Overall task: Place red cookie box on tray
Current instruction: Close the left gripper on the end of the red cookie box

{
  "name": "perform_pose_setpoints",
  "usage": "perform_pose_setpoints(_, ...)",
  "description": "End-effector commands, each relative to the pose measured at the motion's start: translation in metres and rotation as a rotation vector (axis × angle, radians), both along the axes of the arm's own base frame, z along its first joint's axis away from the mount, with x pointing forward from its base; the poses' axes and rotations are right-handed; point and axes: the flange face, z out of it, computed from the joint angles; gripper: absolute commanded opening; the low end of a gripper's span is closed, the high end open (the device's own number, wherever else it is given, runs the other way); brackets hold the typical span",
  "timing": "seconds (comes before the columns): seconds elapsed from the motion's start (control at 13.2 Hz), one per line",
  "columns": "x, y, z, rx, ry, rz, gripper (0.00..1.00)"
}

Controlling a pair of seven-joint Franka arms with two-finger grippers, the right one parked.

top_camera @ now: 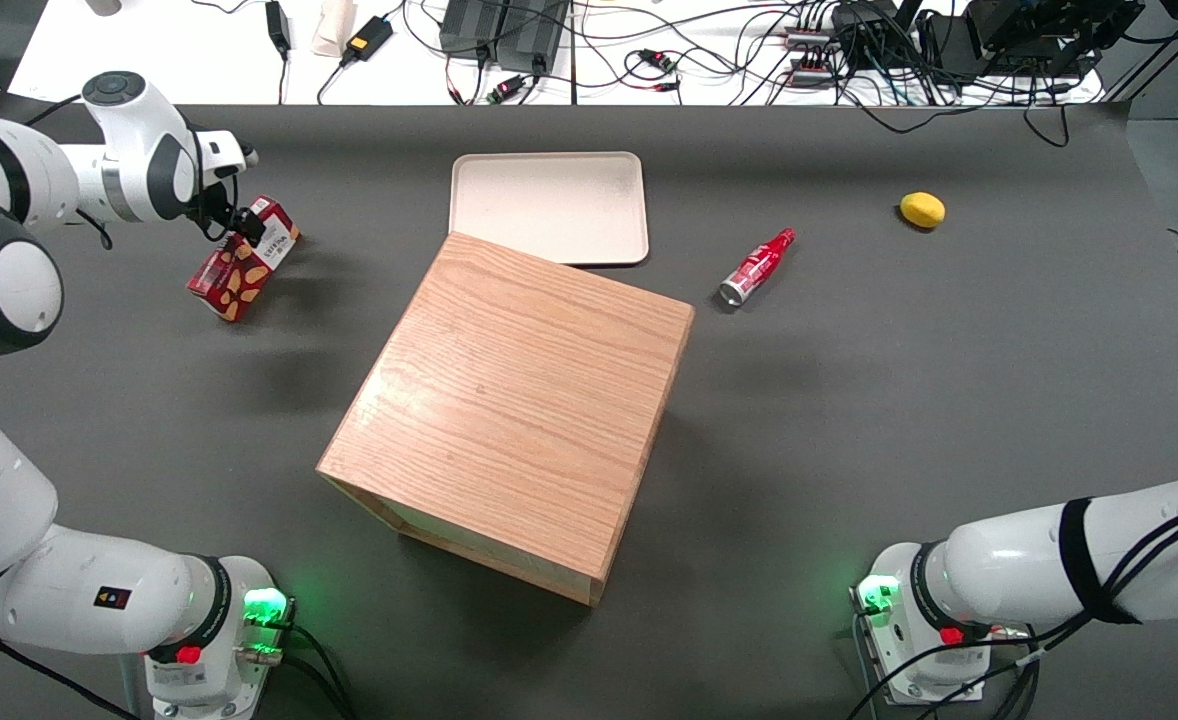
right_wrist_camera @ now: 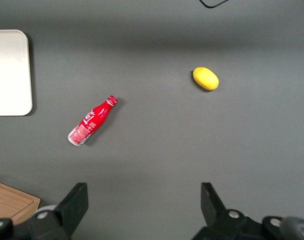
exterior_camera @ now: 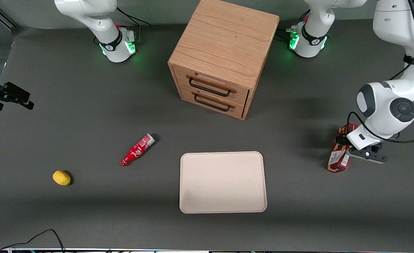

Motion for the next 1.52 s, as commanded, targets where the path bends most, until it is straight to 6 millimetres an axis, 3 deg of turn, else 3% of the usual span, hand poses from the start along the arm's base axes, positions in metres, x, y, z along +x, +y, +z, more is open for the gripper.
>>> perform_pose_setpoints(0.0, -0.0038, -0.0009, -0.0049, -0.008, -0.023, -0.005, 1.00)
perform_pose_setpoints(0.61, -0.0075, -0.0015, -0.0144, -0.056, -0.036, 0.010, 0.91)
perform_pose_setpoints(0.68, -0.0076, -0.0019, -0.0144, -0.065, -0.038, 0.007, 0.77)
perform_pose_setpoints(0.76, -0.0075, -0.0028, -0.0144, -0.066, -0.038, 0.000, 0.44)
perform_pose_setpoints(0.83, -0.0074, -0.0036, -0.0144, -0.067, -0.038, 0.000, 0.00)
perform_pose_setpoints(1.44, -0.0074, -0.0060, -0.0066, -0.073, -0.038, -0.002, 0.00)
